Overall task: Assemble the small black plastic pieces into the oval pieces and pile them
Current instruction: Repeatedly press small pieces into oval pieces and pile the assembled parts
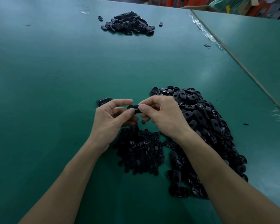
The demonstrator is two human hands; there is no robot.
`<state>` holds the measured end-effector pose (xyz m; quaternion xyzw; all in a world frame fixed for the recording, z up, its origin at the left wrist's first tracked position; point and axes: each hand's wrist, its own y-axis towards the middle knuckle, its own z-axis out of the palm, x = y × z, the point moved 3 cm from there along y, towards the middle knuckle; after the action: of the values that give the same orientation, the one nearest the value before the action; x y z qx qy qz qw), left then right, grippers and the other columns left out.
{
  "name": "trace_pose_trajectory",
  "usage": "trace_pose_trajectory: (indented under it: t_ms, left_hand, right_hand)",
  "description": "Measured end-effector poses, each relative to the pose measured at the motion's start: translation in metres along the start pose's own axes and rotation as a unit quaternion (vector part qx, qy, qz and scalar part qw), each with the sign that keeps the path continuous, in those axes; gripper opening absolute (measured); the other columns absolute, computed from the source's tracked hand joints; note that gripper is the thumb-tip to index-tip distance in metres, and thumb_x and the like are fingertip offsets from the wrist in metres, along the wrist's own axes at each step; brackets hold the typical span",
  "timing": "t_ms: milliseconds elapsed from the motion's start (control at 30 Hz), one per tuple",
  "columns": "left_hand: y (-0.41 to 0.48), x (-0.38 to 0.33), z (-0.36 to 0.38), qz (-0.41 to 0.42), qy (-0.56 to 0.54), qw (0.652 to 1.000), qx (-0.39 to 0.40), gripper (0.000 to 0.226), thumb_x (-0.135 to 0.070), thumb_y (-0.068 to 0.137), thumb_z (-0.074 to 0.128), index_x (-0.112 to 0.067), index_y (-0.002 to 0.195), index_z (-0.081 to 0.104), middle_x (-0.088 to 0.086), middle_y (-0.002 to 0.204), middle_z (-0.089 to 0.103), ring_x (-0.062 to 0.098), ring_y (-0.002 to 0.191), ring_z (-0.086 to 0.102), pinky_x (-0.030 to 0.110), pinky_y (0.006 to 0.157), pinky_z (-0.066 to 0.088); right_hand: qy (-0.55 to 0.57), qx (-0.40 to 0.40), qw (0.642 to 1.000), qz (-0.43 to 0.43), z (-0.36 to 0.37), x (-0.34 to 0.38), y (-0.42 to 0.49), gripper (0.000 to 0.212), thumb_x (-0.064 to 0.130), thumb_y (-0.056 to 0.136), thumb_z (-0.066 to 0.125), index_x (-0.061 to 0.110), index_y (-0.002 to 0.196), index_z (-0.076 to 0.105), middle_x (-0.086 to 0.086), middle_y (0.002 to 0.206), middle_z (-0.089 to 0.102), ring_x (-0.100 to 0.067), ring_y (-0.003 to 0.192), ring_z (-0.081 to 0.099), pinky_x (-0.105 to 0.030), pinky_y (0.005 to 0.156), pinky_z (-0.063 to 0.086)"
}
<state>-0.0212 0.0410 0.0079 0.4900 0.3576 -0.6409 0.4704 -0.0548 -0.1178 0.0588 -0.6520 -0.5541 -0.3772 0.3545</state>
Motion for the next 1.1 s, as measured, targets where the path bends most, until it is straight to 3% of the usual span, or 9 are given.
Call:
trace_pose_trajectory:
  t_ms: [267, 400, 467, 533, 633, 700, 867, 967, 1100]
  left_hand:
    - [0.000, 0.002, 0.001, 0.014, -0.008, 1.000, -0.022, 0.041, -0.020, 0.076, 0.079, -0.017, 0.114, 0.063, 0.004, 0.081, 0.075, 0.017, 0.078, 0.074, 0.026, 0.072, 0.059]
    - [0.001, 0.002, 0.000, 0.031, 0.006, 0.999, -0.033, 0.024, -0.012, 0.085, 0.075, -0.017, 0.107, 0.067, 0.005, 0.083, 0.077, 0.017, 0.074, 0.075, 0.023, 0.070, 0.059]
    - [0.002, 0.003, -0.001, 0.038, 0.002, 0.998, -0.039, 0.019, -0.004, 0.091, 0.069, -0.017, 0.105, 0.069, 0.006, 0.084, 0.077, 0.019, 0.074, 0.075, 0.024, 0.070, 0.059]
    - [0.003, 0.003, -0.002, 0.045, 0.004, 0.997, -0.056, 0.020, -0.002, 0.096, 0.063, -0.018, 0.106, 0.069, 0.001, 0.083, 0.075, 0.019, 0.076, 0.075, 0.026, 0.071, 0.060]
    - [0.005, 0.004, -0.003, 0.054, 0.003, 0.995, -0.083, 0.027, 0.000, 0.100, 0.056, -0.021, 0.109, 0.070, -0.005, 0.079, 0.069, 0.014, 0.076, 0.072, 0.026, 0.071, 0.060]
    - [0.005, 0.004, -0.004, 0.055, 0.004, 0.994, -0.095, 0.029, 0.000, 0.100, 0.055, -0.022, 0.110, 0.071, -0.003, 0.084, 0.066, 0.013, 0.076, 0.070, 0.026, 0.070, 0.060]
    - [0.006, 0.002, -0.007, 0.063, 0.049, 0.991, -0.105, 0.030, -0.003, 0.100, 0.056, -0.026, 0.115, 0.069, -0.005, 0.092, 0.069, 0.007, 0.077, 0.067, 0.019, 0.066, 0.054]
    - [0.006, 0.002, -0.008, 0.065, 0.062, 0.990, -0.112, 0.027, -0.004, 0.099, 0.059, -0.026, 0.112, 0.068, -0.015, 0.080, 0.067, 0.003, 0.072, 0.061, 0.017, 0.065, 0.052]
    - [0.006, 0.002, -0.007, 0.059, 0.057, 0.989, -0.120, 0.022, -0.005, 0.100, 0.058, -0.022, 0.106, 0.070, -0.010, 0.084, 0.071, 0.006, 0.075, 0.067, 0.020, 0.063, 0.055]
  right_hand:
    - [0.074, 0.017, 0.997, 0.001, 0.010, -0.003, -0.003, 0.005, 0.014, 0.096, 0.066, 0.018, 0.094, 0.064, -0.001, 0.078, 0.076, -0.010, 0.070, 0.073, -0.016, 0.062, 0.051]
    - [0.103, 0.030, 0.994, 0.028, 0.018, -0.004, -0.005, 0.009, 0.011, 0.099, 0.061, 0.016, 0.092, 0.056, -0.007, 0.082, 0.077, -0.018, 0.073, 0.075, -0.025, 0.063, 0.055]
    - [0.048, 0.032, 0.998, 0.024, 0.016, -0.004, -0.006, 0.007, 0.014, 0.098, 0.061, 0.017, 0.092, 0.059, -0.004, 0.078, 0.076, -0.015, 0.067, 0.073, -0.025, 0.061, 0.054]
    - [-0.079, 0.042, 0.996, 0.008, 0.011, -0.003, -0.007, 0.003, 0.021, 0.097, 0.064, 0.020, 0.095, 0.066, 0.001, 0.079, 0.075, -0.010, 0.069, 0.071, -0.027, 0.066, 0.057]
    - [-0.267, 0.106, 0.958, 0.000, 0.013, -0.003, -0.009, 0.023, 0.038, 0.092, 0.068, 0.026, 0.111, 0.070, 0.004, 0.096, 0.071, -0.015, 0.089, 0.067, -0.036, 0.082, 0.057]
    - [-0.325, 0.141, 0.935, 0.005, 0.018, -0.002, -0.013, 0.029, 0.043, 0.091, 0.069, 0.028, 0.116, 0.068, 0.004, 0.101, 0.067, -0.019, 0.095, 0.064, -0.038, 0.084, 0.055]
    - [-0.291, 0.151, 0.945, 0.004, 0.025, -0.004, -0.012, 0.007, 0.028, 0.092, 0.069, 0.025, 0.098, 0.069, -0.002, 0.097, 0.065, -0.024, 0.088, 0.065, -0.041, 0.083, 0.057]
    - [-0.275, 0.154, 0.949, 0.022, 0.026, -0.006, -0.009, 0.004, 0.025, 0.093, 0.067, 0.026, 0.096, 0.067, -0.007, 0.102, 0.063, -0.026, 0.089, 0.065, -0.042, 0.085, 0.057]
    - [-0.272, 0.152, 0.950, 0.028, 0.025, -0.006, -0.009, 0.007, 0.019, 0.094, 0.061, 0.026, 0.095, 0.062, -0.008, 0.103, 0.061, -0.026, 0.097, 0.060, -0.043, 0.085, 0.056]
